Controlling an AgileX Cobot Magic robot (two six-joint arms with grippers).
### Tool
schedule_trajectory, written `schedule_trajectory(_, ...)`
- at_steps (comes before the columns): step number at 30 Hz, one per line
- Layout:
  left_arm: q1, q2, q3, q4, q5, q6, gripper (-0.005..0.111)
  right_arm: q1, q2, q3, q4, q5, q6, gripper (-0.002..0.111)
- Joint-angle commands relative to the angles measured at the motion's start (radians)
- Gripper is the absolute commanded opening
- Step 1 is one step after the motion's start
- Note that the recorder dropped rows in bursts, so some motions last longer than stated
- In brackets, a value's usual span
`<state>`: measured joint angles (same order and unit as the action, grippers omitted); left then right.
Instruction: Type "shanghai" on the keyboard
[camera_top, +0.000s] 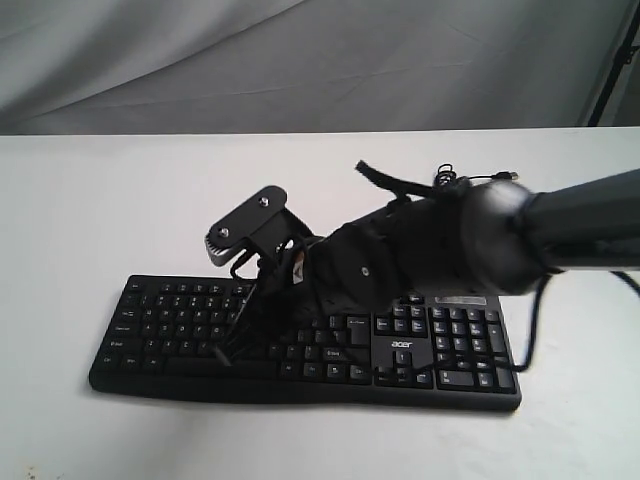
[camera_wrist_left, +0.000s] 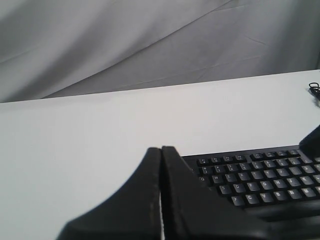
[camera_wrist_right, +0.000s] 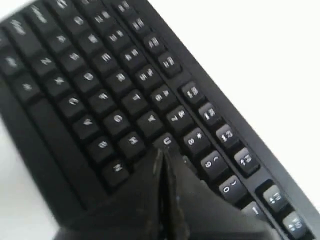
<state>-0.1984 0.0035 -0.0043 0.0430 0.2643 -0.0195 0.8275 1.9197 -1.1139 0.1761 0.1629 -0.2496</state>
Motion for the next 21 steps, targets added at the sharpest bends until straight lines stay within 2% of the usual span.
schedule_trajectory(1,-0.004,-0.003,0.004,0.001,-0.005,-0.003,0.0,0.078,-0.248,0.202,-0.069,-0.22,0.004,0.0)
schedule_trajectory(6,-0.004,-0.003,0.004,0.001,-0.005,-0.003,0.0,0.15,-0.519,0.53,-0.063,-0.52,0.065,0.0)
schedule_trajectory(10,-0.004,-0.003,0.004,0.001,-0.005,-0.003,0.0,0.159,-0.647,0.704,-0.011,-0.532,0.07,0.0)
schedule_trajectory(16,-0.004,-0.003,0.004,0.001,-0.005,-0.003,0.0,0.159,-0.78,0.863,0.051,-0.539,0.07,0.0)
schedule_trajectory(21,-0.004,-0.003,0.004,0.001,-0.005,-0.003,0.0,0.159,-0.96,1.018,0.051,-0.637,0.07,0.0)
